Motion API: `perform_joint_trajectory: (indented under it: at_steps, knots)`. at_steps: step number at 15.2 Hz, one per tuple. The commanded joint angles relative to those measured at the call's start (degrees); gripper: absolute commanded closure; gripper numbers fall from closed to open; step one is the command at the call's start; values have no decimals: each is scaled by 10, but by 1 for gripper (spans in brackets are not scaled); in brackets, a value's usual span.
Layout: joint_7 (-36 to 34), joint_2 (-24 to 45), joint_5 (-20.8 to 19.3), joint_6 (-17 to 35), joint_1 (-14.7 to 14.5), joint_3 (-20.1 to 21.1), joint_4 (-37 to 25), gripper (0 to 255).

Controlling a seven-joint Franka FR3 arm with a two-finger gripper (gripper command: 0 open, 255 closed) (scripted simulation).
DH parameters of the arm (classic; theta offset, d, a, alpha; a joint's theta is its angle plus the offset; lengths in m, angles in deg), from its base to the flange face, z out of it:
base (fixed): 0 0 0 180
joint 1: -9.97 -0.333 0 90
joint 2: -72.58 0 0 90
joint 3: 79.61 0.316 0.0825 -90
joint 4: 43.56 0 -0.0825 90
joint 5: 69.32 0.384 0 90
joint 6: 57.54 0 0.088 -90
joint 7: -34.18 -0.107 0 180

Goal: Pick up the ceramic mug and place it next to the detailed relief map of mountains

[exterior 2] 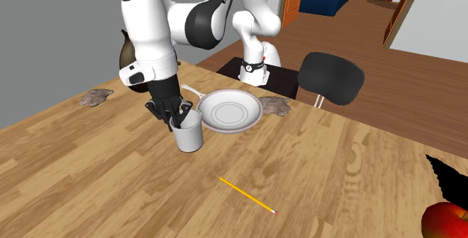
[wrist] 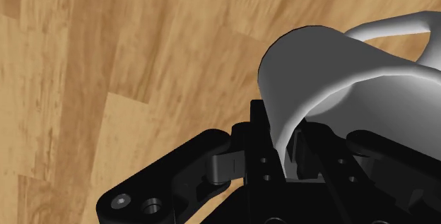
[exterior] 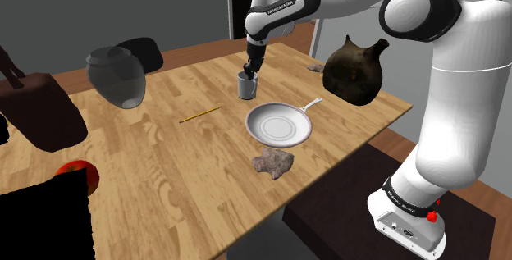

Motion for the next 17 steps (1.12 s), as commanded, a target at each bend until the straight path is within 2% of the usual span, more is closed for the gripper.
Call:
perform_joint_trajectory:
  at_steps: [1,17]
  knots:
    - [-2,-4,-1,-16,0,0,-12,255]
    - [-12,-31,-5,-127,1,-1,-96,255]
